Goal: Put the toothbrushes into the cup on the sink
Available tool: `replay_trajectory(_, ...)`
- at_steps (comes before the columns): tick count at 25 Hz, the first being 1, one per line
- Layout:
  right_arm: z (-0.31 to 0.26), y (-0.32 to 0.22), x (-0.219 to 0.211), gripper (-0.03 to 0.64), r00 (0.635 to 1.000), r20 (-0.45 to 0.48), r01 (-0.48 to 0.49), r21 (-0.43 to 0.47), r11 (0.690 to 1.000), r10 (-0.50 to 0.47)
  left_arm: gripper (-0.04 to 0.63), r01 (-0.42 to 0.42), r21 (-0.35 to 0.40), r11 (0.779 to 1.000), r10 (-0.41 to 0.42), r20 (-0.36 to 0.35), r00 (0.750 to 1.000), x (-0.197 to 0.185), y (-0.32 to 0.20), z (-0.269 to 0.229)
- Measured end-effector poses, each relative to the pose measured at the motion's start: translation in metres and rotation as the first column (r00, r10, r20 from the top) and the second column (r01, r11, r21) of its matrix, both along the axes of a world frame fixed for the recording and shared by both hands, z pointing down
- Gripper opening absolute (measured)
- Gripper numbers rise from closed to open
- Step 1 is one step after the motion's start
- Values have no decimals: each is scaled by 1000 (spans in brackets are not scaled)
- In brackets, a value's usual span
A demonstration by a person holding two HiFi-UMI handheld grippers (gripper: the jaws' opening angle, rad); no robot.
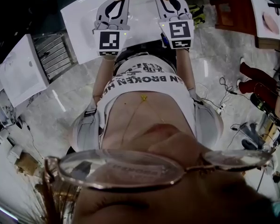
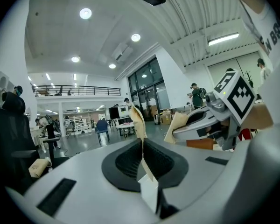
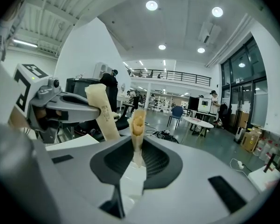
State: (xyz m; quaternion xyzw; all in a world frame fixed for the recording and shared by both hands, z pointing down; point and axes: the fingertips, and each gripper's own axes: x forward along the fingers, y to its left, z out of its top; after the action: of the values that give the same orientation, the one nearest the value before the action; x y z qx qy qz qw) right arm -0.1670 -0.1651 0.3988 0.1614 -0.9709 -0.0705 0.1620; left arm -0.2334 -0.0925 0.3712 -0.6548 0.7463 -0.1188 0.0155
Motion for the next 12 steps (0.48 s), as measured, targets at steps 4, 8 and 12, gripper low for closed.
replay_trajectory(4,2,-19,13,66,1000,7,0,-13,1000,0,20,6,-7,1000,-6,12,1000,15,-18,1)
replay_trajectory(8,6,-32,26,66,1000,8,7,-18,1000,-7,20,14,-10,1000,-14,15,1000,29,-30,1)
replay_trajectory(12,10,-48,35,66,1000,4,5,-21,1000,-5,20,22,-12,1000,-22,19,1000,37,-40,0)
